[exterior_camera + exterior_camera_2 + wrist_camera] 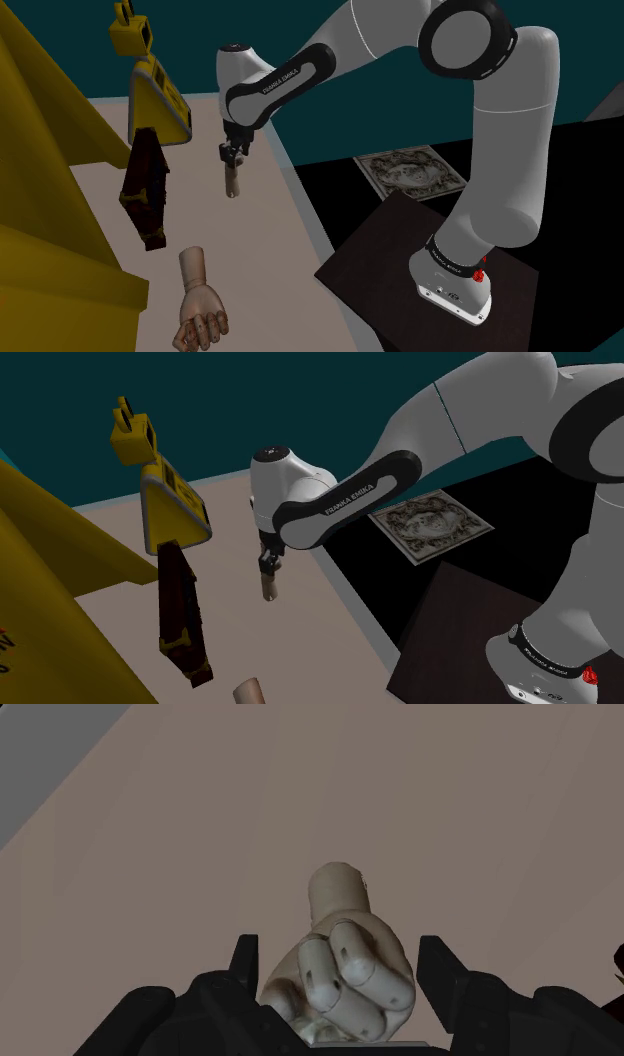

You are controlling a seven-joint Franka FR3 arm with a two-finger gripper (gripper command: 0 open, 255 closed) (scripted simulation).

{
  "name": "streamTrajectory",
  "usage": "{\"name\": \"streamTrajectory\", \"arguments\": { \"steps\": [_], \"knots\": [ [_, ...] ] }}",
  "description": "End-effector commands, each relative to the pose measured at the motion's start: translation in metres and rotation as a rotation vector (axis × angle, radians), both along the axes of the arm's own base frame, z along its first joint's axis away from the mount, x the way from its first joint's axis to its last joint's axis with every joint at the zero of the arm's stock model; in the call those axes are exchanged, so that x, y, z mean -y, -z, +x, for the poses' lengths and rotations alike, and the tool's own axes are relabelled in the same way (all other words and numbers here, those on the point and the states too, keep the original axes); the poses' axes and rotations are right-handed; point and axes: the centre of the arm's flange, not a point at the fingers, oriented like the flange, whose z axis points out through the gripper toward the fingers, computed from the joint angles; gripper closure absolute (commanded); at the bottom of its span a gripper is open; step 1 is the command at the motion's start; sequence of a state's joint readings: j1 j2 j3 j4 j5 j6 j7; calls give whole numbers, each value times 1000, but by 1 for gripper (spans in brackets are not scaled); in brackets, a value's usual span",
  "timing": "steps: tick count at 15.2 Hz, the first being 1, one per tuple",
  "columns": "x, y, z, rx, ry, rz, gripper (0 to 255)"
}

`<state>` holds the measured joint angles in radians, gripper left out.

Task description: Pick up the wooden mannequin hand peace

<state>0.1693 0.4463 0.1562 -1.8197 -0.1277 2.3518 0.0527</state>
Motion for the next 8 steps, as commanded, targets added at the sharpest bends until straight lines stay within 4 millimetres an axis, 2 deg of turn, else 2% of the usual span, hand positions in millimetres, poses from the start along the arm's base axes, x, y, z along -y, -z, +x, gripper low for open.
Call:
{"name": "streamTrajectory", "arguments": {
  "steps": [1,2,8],
  "knots": [
    [1,2,0,-3,2,-2,255],
    [1,2,0,-3,2,-2,255],
    [1,-30,0,-3,2,-2,255]
  ]
}}
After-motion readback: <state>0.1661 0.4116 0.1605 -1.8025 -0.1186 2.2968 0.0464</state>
